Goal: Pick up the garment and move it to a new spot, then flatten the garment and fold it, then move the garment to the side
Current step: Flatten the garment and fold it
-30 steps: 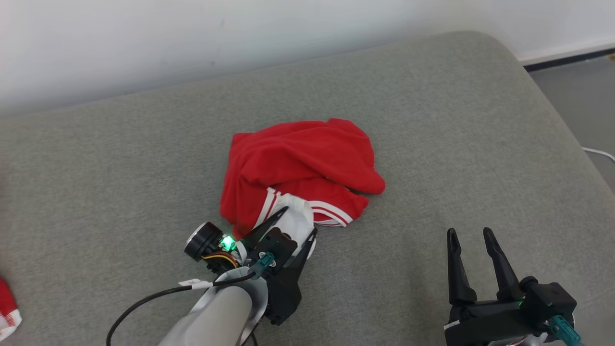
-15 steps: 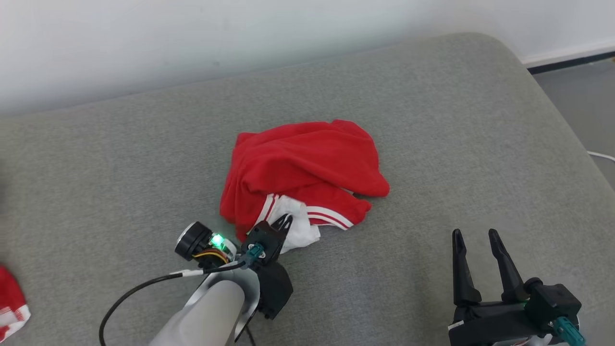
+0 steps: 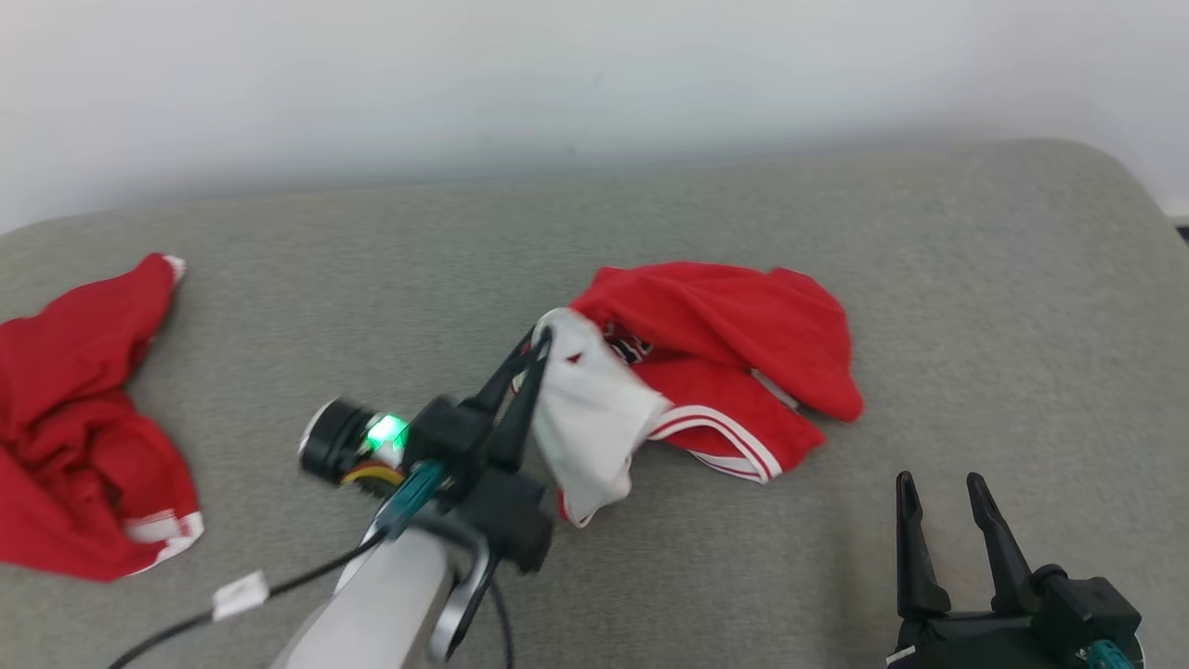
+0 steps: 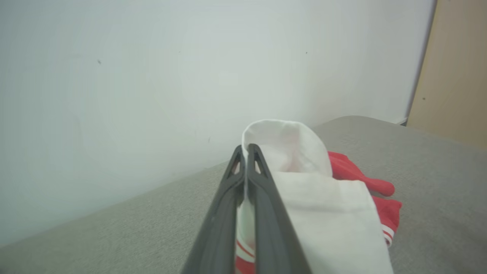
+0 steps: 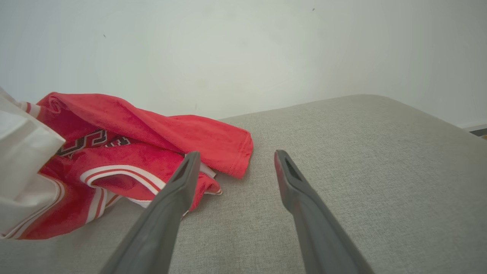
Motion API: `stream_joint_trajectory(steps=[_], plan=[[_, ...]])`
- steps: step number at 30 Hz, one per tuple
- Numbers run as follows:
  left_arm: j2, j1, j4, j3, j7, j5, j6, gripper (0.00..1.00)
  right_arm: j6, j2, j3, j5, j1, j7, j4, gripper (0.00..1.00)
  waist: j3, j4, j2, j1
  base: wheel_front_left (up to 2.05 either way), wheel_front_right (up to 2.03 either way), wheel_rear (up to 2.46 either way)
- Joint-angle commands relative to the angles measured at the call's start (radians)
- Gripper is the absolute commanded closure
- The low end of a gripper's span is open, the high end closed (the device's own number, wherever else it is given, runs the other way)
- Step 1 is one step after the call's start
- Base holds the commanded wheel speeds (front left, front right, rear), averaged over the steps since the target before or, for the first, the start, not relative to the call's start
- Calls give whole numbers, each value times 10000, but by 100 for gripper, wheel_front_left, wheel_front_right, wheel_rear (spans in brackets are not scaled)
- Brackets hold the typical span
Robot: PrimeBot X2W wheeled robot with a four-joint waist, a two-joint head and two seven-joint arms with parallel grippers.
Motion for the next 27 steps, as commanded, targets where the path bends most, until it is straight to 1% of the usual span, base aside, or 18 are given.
stream_joint_trajectory(steps=[1, 5, 9, 14, 16, 20, 23, 27], plan=[[166, 447, -261, 94, -30, -65, 104, 100, -26, 25, 3, -87, 123, -6, -4, 0, -430, 808, 0, 0, 0, 0, 0], [996, 1722, -1414, 650, 68, -444, 567, 100, -26, 25, 0, -116, 240, -6, 28, 0, -609, 1215, 0, 0, 0, 0, 0], [1813, 3134, -2069, 1269, 263, -906, 948, 100, -26, 26, 44, -191, 285, -6, 25, 0, -677, 1361, 0, 0, 0, 0, 0], [2308, 4676, -2188, 1973, 210, -1624, 1262, 100, -26, 20, 67, -248, 331, -6, 45, 0, -756, 1258, 0, 0, 0, 0, 0], [2293, 5043, -2090, 2157, 162, -1890, 1293, 100, -24, 26, 52, -298, 359, -5, 69, 0, -795, 1198, 0, 0, 0, 0, 0], [2285, 5413, -1617, 2278, 73, -2044, 1141, 100, -26, 22, 48, -367, 379, -6, 81, 0, -854, 1066, 0, 0, 0, 0, 0], [2237, 5125, -1575, 2228, 36, -1886, 1015, 100, -26, 23, 26, -422, 381, -6, 49, 0, -881, 985, 0, 0, 0, 0, 0], [2557, 4167, -1732, 2026, 63, -1406, 746, 100, -26, 23, 44, -451, 306, -6, 23, 0, -820, 861, 0, 0, 0, 0, 0]])
